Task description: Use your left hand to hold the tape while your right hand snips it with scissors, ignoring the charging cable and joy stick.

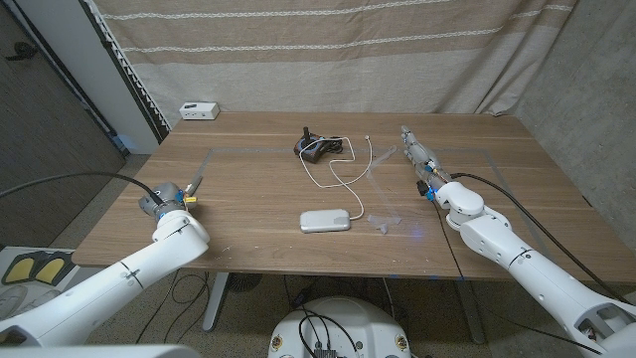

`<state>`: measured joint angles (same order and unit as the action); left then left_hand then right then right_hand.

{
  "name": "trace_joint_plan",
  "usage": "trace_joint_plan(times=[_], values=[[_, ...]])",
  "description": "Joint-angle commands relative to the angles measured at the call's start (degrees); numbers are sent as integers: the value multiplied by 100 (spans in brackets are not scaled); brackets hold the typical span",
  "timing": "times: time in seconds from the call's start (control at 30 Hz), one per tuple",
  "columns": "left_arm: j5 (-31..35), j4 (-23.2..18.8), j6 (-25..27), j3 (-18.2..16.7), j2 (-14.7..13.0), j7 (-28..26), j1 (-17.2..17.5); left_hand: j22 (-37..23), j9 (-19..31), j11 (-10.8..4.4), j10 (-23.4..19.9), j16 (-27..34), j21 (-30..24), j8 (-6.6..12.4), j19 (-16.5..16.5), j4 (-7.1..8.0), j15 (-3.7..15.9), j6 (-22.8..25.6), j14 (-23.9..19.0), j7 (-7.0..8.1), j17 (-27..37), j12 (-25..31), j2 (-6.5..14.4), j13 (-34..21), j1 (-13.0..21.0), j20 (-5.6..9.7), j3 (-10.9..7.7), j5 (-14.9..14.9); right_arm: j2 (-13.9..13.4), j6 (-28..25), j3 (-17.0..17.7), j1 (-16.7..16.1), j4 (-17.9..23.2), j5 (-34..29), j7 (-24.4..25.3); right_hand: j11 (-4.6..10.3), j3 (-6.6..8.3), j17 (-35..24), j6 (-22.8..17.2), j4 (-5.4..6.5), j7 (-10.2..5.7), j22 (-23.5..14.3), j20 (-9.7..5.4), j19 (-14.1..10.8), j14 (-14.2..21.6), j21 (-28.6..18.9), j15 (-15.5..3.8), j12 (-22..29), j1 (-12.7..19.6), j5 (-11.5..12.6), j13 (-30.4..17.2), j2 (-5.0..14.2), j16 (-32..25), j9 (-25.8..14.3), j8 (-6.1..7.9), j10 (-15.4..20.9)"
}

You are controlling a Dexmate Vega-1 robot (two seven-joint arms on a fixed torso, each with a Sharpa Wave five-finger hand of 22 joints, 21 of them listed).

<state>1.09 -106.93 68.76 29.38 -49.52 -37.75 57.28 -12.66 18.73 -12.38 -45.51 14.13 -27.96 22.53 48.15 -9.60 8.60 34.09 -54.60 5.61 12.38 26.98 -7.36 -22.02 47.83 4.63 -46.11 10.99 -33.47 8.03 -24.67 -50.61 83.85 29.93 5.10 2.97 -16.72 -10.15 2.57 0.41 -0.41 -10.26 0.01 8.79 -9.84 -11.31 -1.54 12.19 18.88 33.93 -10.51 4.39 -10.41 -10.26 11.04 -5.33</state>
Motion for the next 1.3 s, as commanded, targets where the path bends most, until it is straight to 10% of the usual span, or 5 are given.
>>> trace_joint_plan(times=[0.03,0.67,0.83,1.1,1.3], values=[[-69,10,18,47,69,112,-63,-137,40,13,-26,-31,-250,-19,680,41,481,17,-810,34,27,46,-21,-58,60,563,-51,-44,-35,-2,65,6,-16,107,-92,3,-12,-7,56,-45,0,-14,29,-20,-400,-31,-171,8,25,5,-24,39,-9,-24,7,-45],[-671,-130,-618,-741,290,80,369,148,666,23,-355,-147,-945,-146,1609,-13,469,-35,-1891,-352,-35,1331,132,-1403,788,640,-30,-68,-70,65,97,68,-121,233,-326,19,-8,-6,75,-50,-7,-9,105,-130,-369,-62,-119,4,38,2,-24,50,-19,-24,1,-55],[-679,-125,-807,-771,340,-35,416,130,873,23,-310,-69,-1034,-92,1458,-79,518,217,-2027,-99,134,1737,41,-1925,1259,633,82,-60,-80,48,102,75,-102,250,-339,14,-6,-6,76,-52,-7,-8,126,-150,-362,-66,-112,3,42,1,-24,52,-20,-24,1,-58],[-967,-137,-1421,-1092,350,6,665,-30,1198,56,214,-30,-1501,-62,943,-52,508,499,-1965,-206,433,1522,184,-1872,2411,704,366,-75,-123,42,117,41,-24,252,-336,14,-3,-6,81,-56,-6,-6,137,-181,-350,-71,-108,3,51,0,-25,58,-23,-24,1,-59],[-1110,-160,-1467,-1142,299,76,682,-60,1273,54,199,-29,-1738,10,804,-39,497,752,-1987,-227,505,1351,212,-1619,2656,721,466,-92,-148,15,136,-1,53,291,-337,8,-1,-6,81,-59,-3,-5,144,-201,-345,-73,-108,3,57,-1,-25,60,-23,-24,1,-59]])
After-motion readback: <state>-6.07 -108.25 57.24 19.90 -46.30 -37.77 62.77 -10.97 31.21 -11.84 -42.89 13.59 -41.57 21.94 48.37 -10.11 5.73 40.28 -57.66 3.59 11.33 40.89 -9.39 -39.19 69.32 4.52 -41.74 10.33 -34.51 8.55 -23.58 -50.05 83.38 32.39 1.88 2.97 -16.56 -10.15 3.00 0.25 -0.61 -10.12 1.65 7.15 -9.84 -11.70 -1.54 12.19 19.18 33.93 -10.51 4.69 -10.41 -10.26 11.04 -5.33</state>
